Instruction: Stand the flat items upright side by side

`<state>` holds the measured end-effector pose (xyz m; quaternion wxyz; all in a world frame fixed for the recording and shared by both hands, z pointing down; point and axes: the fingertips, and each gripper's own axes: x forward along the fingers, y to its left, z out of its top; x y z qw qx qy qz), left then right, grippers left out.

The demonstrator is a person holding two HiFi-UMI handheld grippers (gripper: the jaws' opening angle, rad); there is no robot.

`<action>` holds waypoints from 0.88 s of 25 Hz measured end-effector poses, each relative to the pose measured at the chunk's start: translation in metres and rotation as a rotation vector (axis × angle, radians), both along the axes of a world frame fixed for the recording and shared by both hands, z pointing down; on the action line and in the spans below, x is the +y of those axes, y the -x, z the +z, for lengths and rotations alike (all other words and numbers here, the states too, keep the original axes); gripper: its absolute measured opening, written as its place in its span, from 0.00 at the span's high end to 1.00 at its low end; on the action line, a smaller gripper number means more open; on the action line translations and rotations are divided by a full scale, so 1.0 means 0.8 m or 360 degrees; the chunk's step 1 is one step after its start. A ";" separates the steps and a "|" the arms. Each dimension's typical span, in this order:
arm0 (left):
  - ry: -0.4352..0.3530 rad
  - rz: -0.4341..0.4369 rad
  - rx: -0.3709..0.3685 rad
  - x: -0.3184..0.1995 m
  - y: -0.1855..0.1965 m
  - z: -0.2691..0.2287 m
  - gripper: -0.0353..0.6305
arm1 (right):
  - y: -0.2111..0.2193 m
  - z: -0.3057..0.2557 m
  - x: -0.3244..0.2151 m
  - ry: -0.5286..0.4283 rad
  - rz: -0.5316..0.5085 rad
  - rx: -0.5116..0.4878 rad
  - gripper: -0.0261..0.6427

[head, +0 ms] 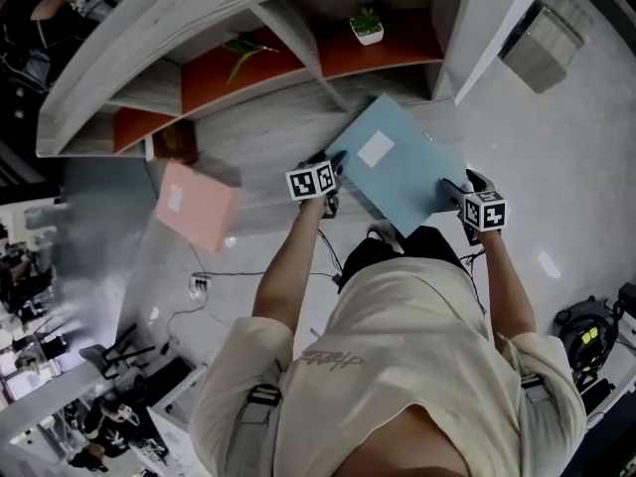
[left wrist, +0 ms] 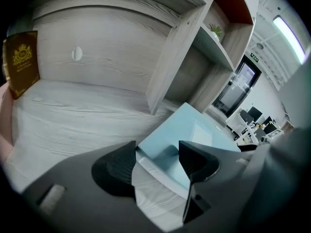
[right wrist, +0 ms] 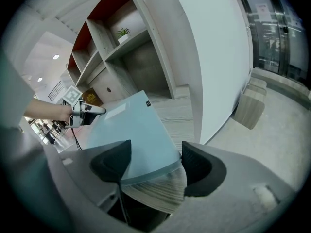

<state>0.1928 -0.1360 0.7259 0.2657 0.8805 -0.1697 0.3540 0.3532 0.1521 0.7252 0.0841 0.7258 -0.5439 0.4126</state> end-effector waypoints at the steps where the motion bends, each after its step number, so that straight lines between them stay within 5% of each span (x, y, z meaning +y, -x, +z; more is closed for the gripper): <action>1: -0.0020 0.0030 -0.0006 -0.005 -0.004 0.000 0.50 | 0.009 0.000 0.002 0.0006 0.0005 -0.0004 0.47; 9: -0.0042 0.0107 0.0000 -0.026 -0.038 -0.002 0.55 | 0.071 0.003 0.013 0.0053 0.0004 -0.0048 0.47; 14: -0.0019 0.0180 0.0022 -0.029 -0.050 -0.007 0.49 | 0.099 0.006 0.013 0.0063 -0.0078 -0.0105 0.47; 22: 0.0287 0.0025 0.0171 0.023 0.004 -0.003 0.50 | 0.080 -0.011 -0.007 0.0019 -0.0193 -0.0113 0.47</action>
